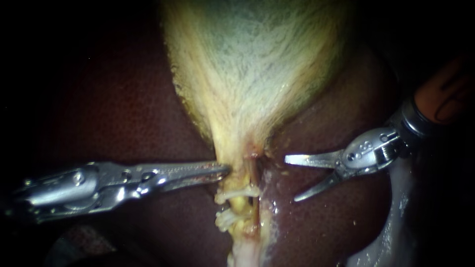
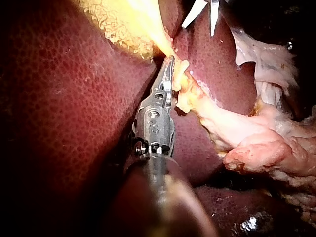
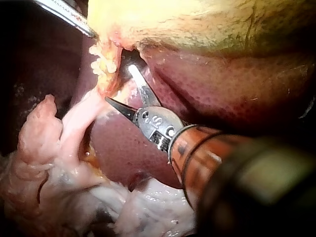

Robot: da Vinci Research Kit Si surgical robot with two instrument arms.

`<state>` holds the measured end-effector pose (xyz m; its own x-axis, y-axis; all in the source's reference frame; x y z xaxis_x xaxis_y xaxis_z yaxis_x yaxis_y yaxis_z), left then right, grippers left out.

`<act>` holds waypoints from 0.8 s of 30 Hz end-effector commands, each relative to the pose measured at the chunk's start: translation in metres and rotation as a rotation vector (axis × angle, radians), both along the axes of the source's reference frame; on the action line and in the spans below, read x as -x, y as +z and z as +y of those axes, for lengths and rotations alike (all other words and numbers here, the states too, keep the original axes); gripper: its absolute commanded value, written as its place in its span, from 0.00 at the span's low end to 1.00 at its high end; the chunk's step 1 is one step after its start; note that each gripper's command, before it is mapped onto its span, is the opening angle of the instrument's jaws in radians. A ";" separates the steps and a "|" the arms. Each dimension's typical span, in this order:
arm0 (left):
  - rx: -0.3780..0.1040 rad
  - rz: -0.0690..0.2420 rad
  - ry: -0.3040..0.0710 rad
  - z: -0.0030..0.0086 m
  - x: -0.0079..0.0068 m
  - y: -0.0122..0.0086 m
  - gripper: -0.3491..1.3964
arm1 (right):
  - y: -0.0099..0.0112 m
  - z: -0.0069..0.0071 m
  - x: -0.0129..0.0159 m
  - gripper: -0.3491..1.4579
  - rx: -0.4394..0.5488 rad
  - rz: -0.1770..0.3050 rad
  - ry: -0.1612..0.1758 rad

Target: Go to the cutting position left tube

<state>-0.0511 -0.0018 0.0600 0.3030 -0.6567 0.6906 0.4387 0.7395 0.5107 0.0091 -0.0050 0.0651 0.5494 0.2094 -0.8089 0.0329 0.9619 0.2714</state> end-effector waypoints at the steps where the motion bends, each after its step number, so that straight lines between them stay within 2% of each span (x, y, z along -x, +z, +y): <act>1: 0.000 -0.001 0.001 0.0000 -0.0002 -0.0002 0.01 | 0.0001 -0.0005 -0.0002 0.99 -0.009 0.012 -0.014; 5: -0.004 -0.006 0.007 0.0003 -0.0013 -0.0007 0.01 | 0.0007 -0.0026 -0.0016 0.98 -0.079 0.033 -0.017; 8: -0.002 0.000 0.000 0.0005 -0.0022 -0.0008 0.01 | 0.0015 -0.0043 -0.0031 0.98 -0.120 0.041 -0.037; 14: 0.001 0.016 -0.021 0.0018 -0.0045 -0.0010 0.01 | 0.0037 -0.0076 -0.0061 0.95 -0.185 0.027 -0.073; 18: 0.000 0.021 -0.029 0.0024 -0.0053 -0.0014 0.01 | 0.0053 -0.0089 -0.0076 0.95 -0.214 0.019 -0.082; 24: -0.001 0.026 -0.029 0.0024 -0.0055 -0.0015 0.01 | 0.0069 -0.0099 -0.0092 0.93 -0.236 0.011 -0.104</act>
